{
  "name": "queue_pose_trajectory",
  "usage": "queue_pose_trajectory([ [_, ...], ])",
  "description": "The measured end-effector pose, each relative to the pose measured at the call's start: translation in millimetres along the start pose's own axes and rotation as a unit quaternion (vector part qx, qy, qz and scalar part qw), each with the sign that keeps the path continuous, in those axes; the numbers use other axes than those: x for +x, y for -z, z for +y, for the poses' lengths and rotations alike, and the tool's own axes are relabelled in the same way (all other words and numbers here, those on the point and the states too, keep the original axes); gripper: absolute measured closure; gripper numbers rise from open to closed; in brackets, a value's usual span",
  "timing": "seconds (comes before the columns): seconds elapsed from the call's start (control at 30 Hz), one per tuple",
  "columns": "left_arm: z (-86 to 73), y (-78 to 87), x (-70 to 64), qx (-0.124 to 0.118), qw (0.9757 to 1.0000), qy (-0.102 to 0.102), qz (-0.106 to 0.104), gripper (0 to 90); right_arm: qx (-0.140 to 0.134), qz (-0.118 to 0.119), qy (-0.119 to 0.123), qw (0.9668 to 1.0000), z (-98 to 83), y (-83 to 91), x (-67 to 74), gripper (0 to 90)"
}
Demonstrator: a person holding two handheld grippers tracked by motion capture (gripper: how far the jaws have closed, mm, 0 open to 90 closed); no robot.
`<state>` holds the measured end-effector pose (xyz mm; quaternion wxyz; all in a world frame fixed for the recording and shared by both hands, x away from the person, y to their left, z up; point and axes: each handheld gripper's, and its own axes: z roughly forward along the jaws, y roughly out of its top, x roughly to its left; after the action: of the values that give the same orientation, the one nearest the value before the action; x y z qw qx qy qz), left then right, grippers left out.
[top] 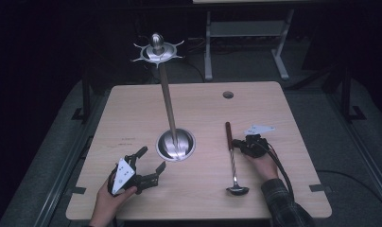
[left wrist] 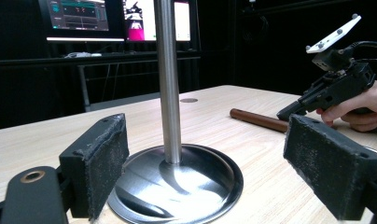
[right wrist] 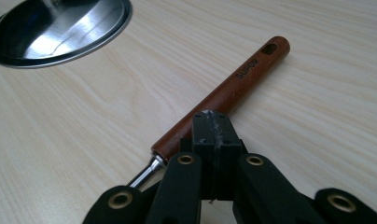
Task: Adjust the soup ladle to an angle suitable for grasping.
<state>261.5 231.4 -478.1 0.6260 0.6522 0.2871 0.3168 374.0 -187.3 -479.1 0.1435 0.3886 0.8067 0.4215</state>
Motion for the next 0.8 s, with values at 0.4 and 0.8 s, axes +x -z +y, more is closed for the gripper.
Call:
queue_pose_trajectory([
  [0.4,0.0,0.0,0.0,0.0,1.0,0.0,0.0,13.3,0.004,0.023,0.014,0.9996,3.9,-7.2,14.3,89.8],
  [0.8,0.0,0.0,0.0,0.001,1.0,0.0,0.0,13.3,0.003,0.049,0.034,0.9982,7.1,-12.9,25.7,89.8],
])
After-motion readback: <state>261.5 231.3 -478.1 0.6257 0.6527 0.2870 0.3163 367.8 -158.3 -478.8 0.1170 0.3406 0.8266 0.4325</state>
